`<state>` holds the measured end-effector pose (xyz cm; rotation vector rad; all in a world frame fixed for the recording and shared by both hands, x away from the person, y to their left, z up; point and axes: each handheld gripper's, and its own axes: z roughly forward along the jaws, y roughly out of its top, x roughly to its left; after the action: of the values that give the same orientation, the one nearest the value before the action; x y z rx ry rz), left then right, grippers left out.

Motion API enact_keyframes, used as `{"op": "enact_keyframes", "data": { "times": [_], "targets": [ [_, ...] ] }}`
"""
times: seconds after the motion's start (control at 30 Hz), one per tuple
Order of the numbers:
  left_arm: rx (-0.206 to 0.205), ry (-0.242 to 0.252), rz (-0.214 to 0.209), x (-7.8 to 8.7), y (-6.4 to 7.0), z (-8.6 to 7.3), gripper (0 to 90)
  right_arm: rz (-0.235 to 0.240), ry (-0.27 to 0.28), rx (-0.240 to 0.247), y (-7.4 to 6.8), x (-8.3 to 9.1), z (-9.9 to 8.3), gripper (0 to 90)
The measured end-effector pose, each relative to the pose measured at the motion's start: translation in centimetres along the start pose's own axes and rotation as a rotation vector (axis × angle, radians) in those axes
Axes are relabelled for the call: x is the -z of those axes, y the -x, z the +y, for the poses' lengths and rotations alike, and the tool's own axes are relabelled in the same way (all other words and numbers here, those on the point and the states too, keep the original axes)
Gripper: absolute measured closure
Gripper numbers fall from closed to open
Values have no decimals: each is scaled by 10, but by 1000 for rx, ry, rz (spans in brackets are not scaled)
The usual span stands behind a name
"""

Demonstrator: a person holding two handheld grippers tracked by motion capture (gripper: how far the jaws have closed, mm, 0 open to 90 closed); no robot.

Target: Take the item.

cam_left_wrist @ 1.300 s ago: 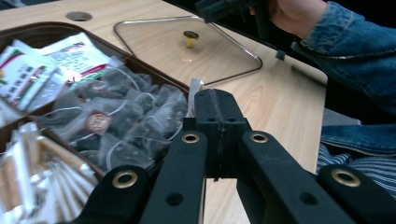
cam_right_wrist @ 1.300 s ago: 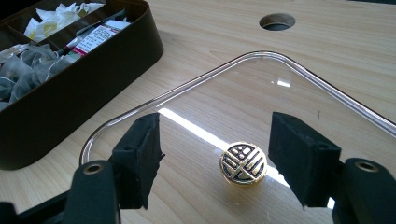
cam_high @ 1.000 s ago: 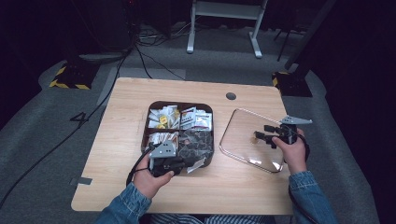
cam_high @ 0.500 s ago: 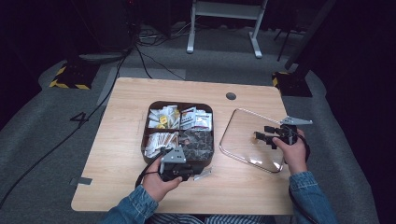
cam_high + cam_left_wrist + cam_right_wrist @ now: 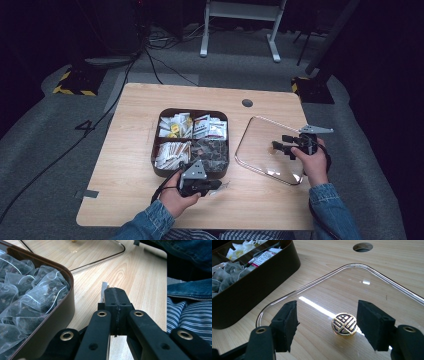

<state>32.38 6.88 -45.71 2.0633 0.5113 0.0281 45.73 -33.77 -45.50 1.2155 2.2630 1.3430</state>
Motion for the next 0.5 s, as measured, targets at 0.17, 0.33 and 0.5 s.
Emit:
{"op": "enact_keyframes", "data": {
  "times": [0.17,0.33,0.5],
  "targets": [
    [-8,-21,14,-4,-1,-3,900,0,-4,0,0,-1,0,345],
    [-9,-35,18,-7,-2,-4,900,3,-7,1,-1,-1,0,344],
    [-9,-64,7,-11,-1,-6,900,4,-9,3,-1,-2,0,342]
  ]
}}
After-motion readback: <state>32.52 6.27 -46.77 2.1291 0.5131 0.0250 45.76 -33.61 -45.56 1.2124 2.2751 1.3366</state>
